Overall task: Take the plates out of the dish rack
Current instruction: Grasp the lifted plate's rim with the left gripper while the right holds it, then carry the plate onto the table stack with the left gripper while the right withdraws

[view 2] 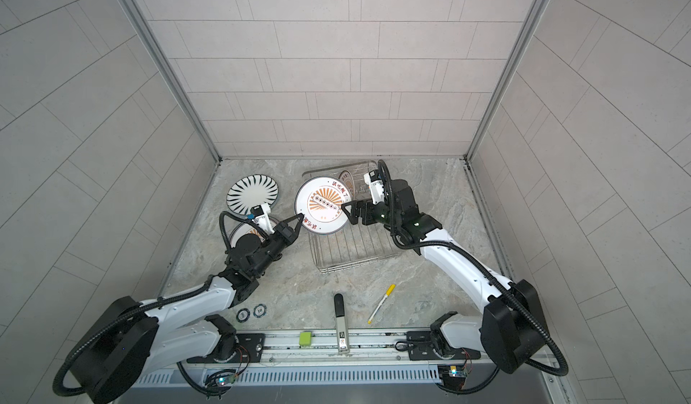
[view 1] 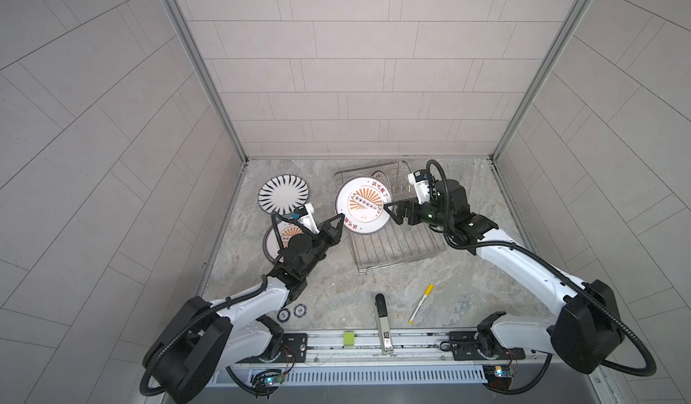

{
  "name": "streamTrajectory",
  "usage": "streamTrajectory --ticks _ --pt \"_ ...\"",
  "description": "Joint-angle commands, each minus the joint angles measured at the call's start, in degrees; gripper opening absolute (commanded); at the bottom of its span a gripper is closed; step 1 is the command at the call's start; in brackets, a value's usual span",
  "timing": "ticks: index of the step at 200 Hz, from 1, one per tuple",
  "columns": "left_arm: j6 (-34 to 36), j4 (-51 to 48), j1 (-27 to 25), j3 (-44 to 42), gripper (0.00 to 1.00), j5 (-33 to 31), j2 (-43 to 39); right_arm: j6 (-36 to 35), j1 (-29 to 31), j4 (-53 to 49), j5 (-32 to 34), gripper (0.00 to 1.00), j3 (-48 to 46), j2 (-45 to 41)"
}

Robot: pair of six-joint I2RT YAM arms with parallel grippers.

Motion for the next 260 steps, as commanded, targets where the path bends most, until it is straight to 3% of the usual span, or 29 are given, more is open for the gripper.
streamTrajectory --ticks 1,30,106,126,160,179,211,260 --pt "-3.19 5.99 1.43 -0.51 0.00 -0.83 0.07 -2.31 1.89 -1.74 5.76 0.99 1.62 -2.56" --pt "-4.25 7.52 2.34 -2.92 0.00 -3.23 -0.35 -4.55 4.68 -2.63 12.83 0.99 1.26 -4.46" --pt "-10.56 5.65 7.12 -6.20 0.00 -5.50 -4.32 -6.80 12.48 -0.69 15.60 0.99 3.65 -2.92" --pt "-12.45 0.69 8.66 -6.01 0.00 -5.63 -5.77 -8.27 14.30 0.24 15.58 0.99 4.83 -0.97" --pt "-16.26 2.15 9.85 -7.72 0.00 -6.20 -6.05 -9.75 16.78 0.96 12.84 0.99 8.10 3.66" --pt "-17.55 -4.07 10.25 -6.06 0.00 -6.64 -7.17 -10.05 17.84 -0.74 13.40 0.99 11.01 6.82" --pt "-17.81 -24.80 10.68 -1.14 0.00 -10.11 -11.88 -11.18 19.51 -3.17 13.22 0.98 15.95 12.53" --pt "-21.28 -31.12 12.97 -3.30 0.00 -13.23 -18.88 -12.95 21.46 -7.46 13.63 0.97 22.93 19.57"
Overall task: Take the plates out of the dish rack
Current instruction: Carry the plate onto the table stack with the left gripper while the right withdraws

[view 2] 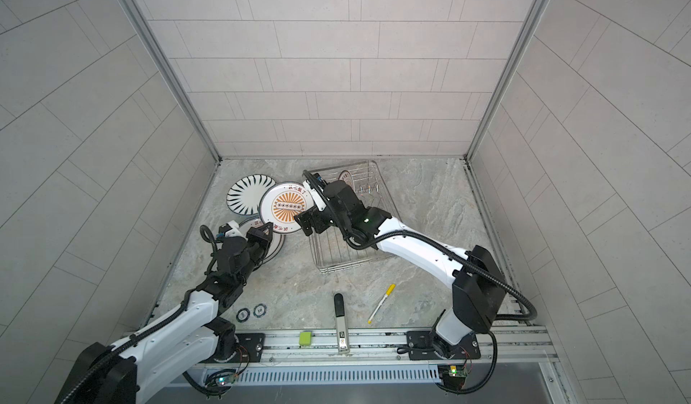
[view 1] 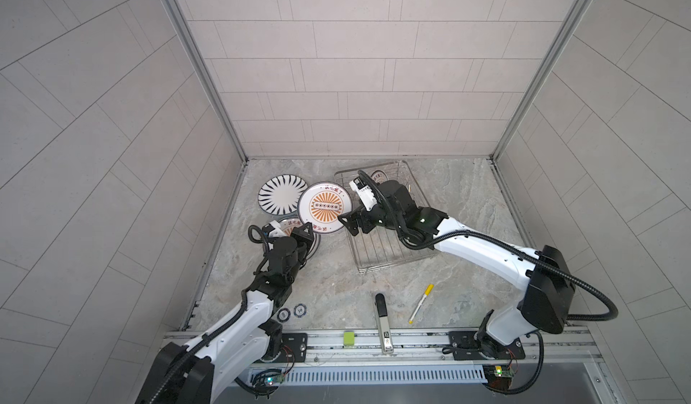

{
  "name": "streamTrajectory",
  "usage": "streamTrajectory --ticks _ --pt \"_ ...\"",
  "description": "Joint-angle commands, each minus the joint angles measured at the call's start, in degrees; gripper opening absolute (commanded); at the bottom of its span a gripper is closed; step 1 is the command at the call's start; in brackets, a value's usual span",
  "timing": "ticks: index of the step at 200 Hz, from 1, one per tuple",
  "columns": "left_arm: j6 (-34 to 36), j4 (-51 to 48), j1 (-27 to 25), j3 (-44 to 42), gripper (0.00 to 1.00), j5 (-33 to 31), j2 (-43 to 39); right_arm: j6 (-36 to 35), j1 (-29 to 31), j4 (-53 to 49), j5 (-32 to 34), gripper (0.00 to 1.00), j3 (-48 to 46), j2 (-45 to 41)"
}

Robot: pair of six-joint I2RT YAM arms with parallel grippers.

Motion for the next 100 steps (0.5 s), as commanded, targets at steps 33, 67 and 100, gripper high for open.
streamTrajectory --ticks 33,67,100 --pt "-7.04 -14.53 3.42 0.89 0.00 -4.70 -7.24 -2.50 2.20 -4.65 0.13 0.97 7.06 6.45" --pt "-9.62 -20.44 3.52 0.50 0.00 -8.66 -10.54 -4.32 3.87 -8.44 -0.42 0.96 13.19 11.81" --pt "-9.80 -29.52 3.50 2.56 0.00 -11.48 -12.82 -4.96 4.80 -10.37 -0.60 0.96 17.23 15.32"
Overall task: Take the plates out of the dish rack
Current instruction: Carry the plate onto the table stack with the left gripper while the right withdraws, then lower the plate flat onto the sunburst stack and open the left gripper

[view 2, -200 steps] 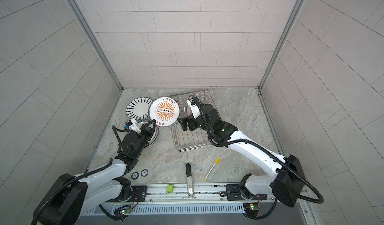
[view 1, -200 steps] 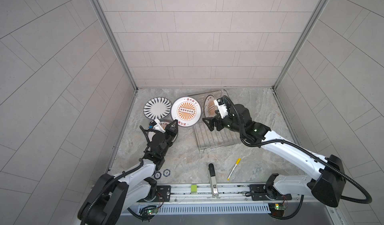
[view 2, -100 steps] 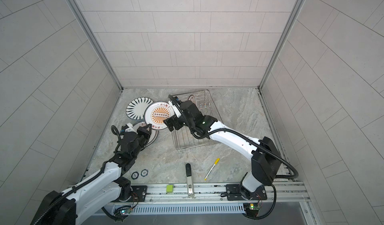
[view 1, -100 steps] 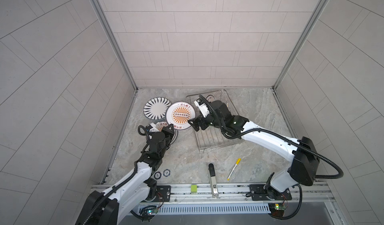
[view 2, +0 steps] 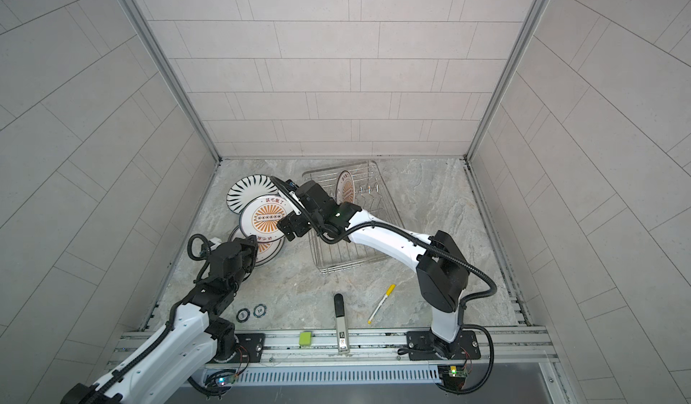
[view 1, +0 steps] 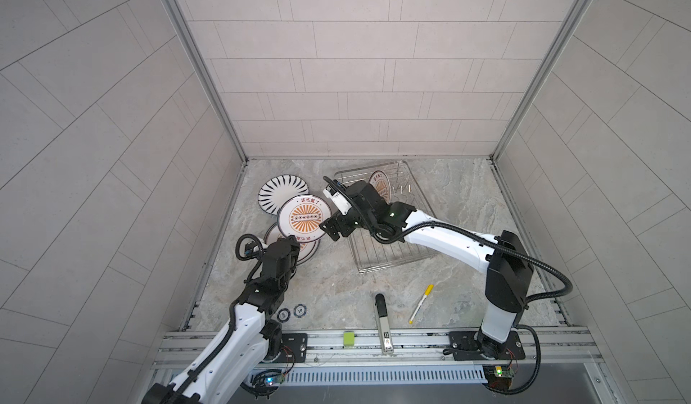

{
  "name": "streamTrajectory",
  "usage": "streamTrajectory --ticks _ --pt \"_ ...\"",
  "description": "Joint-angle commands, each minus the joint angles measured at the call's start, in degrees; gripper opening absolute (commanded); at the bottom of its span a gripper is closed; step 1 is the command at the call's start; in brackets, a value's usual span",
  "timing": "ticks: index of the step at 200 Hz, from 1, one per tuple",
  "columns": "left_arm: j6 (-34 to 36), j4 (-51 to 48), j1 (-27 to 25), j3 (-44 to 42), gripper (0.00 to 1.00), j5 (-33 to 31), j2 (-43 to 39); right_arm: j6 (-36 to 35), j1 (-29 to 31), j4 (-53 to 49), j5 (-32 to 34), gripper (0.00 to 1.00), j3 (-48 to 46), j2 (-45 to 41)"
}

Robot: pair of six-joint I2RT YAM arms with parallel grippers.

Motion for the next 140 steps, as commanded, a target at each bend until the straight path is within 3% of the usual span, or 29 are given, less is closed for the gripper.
streamTrajectory --ticks 1,50,140 --pt "-2.03 -7.73 0.31 2.54 0.00 -4.63 -1.88 -1.73 0.78 -2.93 -0.32 0.96 3.18 1.65" --pt "-2.27 -14.79 0.50 5.33 0.00 -4.88 -1.83 -2.33 1.00 -6.26 -0.57 0.95 9.12 6.96" --pt "-2.65 -15.22 1.85 4.27 0.00 -7.28 -0.49 -4.38 1.80 -10.29 -1.02 0.95 15.74 13.80"
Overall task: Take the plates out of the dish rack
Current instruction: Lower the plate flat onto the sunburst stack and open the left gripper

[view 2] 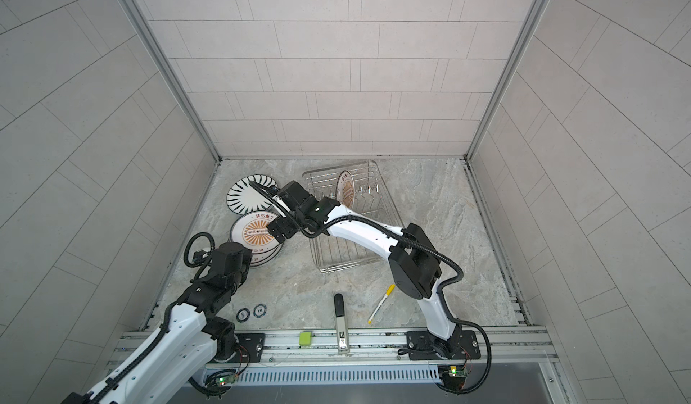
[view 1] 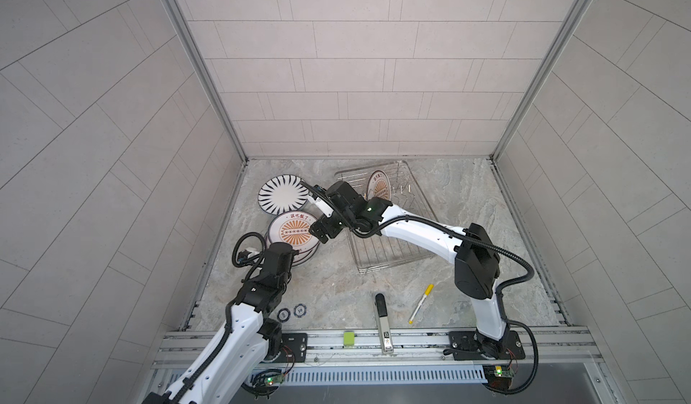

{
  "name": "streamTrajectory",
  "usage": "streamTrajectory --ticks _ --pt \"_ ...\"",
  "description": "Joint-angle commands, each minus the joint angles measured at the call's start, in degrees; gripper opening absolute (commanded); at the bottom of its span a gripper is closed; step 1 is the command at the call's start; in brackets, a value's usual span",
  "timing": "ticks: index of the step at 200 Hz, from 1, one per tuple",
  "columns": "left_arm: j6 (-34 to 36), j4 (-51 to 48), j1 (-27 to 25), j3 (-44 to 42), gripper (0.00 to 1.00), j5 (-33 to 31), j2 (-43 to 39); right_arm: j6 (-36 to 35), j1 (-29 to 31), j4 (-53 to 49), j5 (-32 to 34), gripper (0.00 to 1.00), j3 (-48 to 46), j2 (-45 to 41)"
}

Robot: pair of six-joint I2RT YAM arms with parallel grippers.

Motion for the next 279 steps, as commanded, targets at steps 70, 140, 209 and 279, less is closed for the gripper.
streamTrajectory --ticks 70,140,209,279 --pt "-1.64 2.32 2.74 -0.31 0.00 -1.89 2.78 -1.08 0.55 -2.45 0.34 0.95 4.83 4.55" --pt "-2.27 1.38 3.54 -1.54 0.02 0.73 3.77 -1.26 0.81 -4.96 1.96 0.94 8.59 7.13" --pt "-2.78 2.80 3.66 -3.26 0.22 2.66 5.47 -1.28 1.08 -5.37 3.10 0.94 8.53 7.22" --pt "-1.65 1.78 3.69 -3.44 0.49 0.28 5.53 -1.52 1.41 -5.80 4.55 0.93 8.25 6.65"
